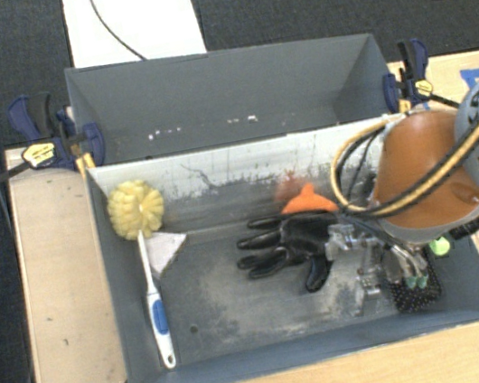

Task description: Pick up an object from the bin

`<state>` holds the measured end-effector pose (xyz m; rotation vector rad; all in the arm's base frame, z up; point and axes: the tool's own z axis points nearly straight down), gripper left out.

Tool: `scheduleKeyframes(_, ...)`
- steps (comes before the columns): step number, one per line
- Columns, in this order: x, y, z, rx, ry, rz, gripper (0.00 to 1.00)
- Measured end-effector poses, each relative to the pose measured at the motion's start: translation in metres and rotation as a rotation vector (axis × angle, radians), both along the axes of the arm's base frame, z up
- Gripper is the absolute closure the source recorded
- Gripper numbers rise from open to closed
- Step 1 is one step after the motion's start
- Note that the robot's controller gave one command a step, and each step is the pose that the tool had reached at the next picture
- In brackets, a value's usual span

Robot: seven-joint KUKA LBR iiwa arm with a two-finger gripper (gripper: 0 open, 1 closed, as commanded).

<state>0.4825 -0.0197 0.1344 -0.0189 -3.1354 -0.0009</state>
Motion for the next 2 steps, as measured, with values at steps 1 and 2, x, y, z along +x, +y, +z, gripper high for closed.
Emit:
scheduleKeyframes(1,0.002,0.000,0.004,-0.001,-0.008,0.001,0.00)
scheduleKeyframes(2,0.063,0.053,-0.066,0.002,-0.004,-0.146,0.00)
